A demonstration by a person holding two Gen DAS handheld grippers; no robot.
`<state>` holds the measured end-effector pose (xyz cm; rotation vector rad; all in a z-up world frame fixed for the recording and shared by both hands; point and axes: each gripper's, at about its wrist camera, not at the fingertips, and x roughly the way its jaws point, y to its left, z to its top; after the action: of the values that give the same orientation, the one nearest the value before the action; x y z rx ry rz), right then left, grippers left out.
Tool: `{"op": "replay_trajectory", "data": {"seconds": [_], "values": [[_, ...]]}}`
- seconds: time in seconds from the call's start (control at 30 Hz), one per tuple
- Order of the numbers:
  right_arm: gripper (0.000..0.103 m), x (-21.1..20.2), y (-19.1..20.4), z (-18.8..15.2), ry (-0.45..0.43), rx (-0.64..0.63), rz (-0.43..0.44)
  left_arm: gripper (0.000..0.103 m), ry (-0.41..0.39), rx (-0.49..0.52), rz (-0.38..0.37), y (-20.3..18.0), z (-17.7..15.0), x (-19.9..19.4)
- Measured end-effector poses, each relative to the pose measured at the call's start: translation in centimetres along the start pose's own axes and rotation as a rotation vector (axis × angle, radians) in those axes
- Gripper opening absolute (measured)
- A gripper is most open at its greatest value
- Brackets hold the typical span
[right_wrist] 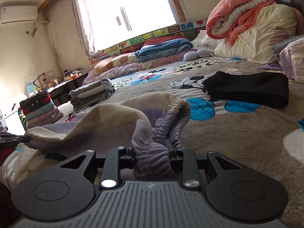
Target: Fold clothes
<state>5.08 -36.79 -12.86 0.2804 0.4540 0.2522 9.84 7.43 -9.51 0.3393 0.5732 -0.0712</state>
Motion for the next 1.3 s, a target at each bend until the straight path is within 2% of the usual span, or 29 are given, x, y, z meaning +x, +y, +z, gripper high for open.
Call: {"op": "replay_trajectory", "data": {"seconds": [0.3,0.43,0.47,0.53,0.57,0.63,0.77,0.83,0.97,1.07,1.13,1.2,1.3], "values": [[0.043,-1.9,0.2,-1.2,0.076,0.09,-0.074,0.002,0.101,0.101,0.018,0.0,-3.5,-1.3],[0.05,-2.5,0.0,-2.0,0.103,0.117,-0.101,0.009,0.165,0.137,0.008,0.0,-3.8,-1.9],[0.052,-2.8,-0.1,-2.0,0.097,0.129,-0.1,0.01,0.167,0.132,0.0,0.3,-3.6,-2.4],[0.068,-3.7,-0.3,-2.2,0.087,0.172,-0.083,0.019,0.171,0.122,-0.017,0.7,-3.3,-3.4],[0.069,-4.1,-0.4,-2.3,0.082,0.193,-0.074,0.022,0.153,0.105,-0.02,1.2,-2.9,-4.3],[0.07,-5.0,-0.6,-2.4,0.067,0.233,-0.048,0.037,0.112,0.065,-0.016,1.7,-2.3,-6.0],[0.07,-7.3,-0.7,-2.4,-0.019,0.298,0.032,0.048,0.012,-0.016,0.039,2.6,0.1,-8.8],[0.07,-8.3,-1.1,-2.3,-0.067,0.347,0.064,0.053,-0.033,-0.083,0.039,3.1,1.2,-9.6],[0.07,-8.1,-2.6,-0.7,-0.126,0.46,0.092,0.054,-0.081,-0.252,-0.058,4.4,2.9,-9.7],[0.07,-6.9,-2.4,0.6,-0.124,0.479,0.089,0.061,-0.082,-0.351,-0.128,5.6,4.2,-8.2],[0.07,-6.1,-2.3,1.6,-0.123,0.491,0.087,0.062,-0.074,-0.428,-0.163,6.6,4.9,-6.5],[0.07,-4.8,-2.4,2.7,-0.124,0.428,0.065,0.062,-0.066,-0.504,-0.198,7.6,5.6,-4.8],[0.07,-2.4,-3.1,4.3,-0.126,0.32,0.027,0.062,-0.029,-0.562,-0.254,8.1,6.6,-1.5]]}}
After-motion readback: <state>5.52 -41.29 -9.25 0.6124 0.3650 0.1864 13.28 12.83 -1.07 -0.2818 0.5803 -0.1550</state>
